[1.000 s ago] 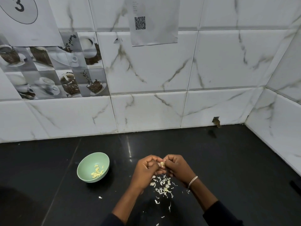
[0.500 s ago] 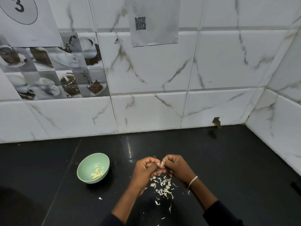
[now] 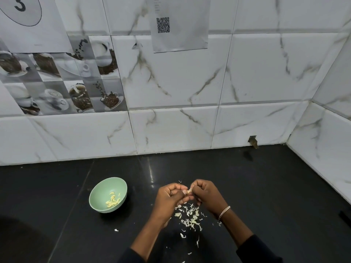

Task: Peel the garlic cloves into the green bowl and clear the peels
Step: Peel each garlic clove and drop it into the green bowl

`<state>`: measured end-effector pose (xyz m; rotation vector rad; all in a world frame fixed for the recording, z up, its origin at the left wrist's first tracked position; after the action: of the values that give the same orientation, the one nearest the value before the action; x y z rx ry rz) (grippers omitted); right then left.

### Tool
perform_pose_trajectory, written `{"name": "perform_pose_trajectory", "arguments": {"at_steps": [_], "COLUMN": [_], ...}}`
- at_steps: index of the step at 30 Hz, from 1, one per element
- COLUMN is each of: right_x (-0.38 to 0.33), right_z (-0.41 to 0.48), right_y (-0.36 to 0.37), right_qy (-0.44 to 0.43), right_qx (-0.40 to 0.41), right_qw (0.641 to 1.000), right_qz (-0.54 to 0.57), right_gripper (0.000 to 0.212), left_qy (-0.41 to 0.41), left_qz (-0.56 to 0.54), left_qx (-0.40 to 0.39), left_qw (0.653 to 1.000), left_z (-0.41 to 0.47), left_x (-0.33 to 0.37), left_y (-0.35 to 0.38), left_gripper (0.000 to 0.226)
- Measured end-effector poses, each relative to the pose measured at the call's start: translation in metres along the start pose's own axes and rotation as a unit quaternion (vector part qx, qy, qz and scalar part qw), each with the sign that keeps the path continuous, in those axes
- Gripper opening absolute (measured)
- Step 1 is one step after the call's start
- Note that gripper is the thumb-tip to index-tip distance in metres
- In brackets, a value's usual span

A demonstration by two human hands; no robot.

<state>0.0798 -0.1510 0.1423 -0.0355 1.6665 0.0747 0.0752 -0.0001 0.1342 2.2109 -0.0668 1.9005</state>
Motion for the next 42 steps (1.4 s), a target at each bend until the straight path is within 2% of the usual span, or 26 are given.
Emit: {"name": "perform_pose_trajectory", "arguments": {"at_steps": [3,13,21,28,33,37,39,42], "right_x": [0.002,0.004,0.004,0.007,0.014,0.024,0.026,0.02], "right_z": [0.002,0.003,-0.002,-0.002,0.0,0.003,0.005,0.004], "right_y": [-0.001,-0.001,0.002,0.001,-0.02,-0.031,-0.028,-0.023], "right_qy": [-0.007,-0.02,-0.024,-0.021,-0.005,0.035,0.043,0.019], "right_qx": [0.008,0.014,0.018,0.029,0.078,0.056,0.058,0.071], "right_qw": [1.0,1.0,0.999,0.999,0.995,0.989,0.989,0.984], "right_qz": [-0.003,-0.019,-0.025,-0.022,-0.06,-0.134,-0.126,-0.163], "right_gripper": [0.019,0.01,0.021,0.02,0.015,0.024,0.032,0.025], "left_qy": [0.007,0.035,0.077,0.081,0.072,0.072,0.071,0.065], "left_qz": [0.007,0.043,0.113,0.137,0.108,0.106,0.109,0.11], "left_qx": [0.002,0.013,0.045,0.055,0.079,0.07,0.068,0.07], "left_qw": [1.0,0.998,0.99,0.986,0.988,0.989,0.989,0.989], "left_z": [0.0,-0.001,-0.004,-0.005,-0.002,0.0,0.001,0.003], "left_x": [0.0,0.001,0.002,-0.002,0.0,0.007,0.008,0.006], "left_y": [0.0,0.0,-0.001,0.0,-0.011,-0.018,-0.015,-0.013], "left_gripper": [0.011,0.01,0.008,0.008,0.007,0.008,0.01,0.012]}}
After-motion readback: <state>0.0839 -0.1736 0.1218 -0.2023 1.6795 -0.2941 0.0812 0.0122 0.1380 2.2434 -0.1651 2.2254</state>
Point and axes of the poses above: each hand's wrist, its own z-axis towards the middle knuckle, its own y-axis out of the palm, x = y × z, the point moved 5 cm from there along z, towards the middle knuckle, and after that the axes turned 10 degrees about z, right-handed, at the moved point
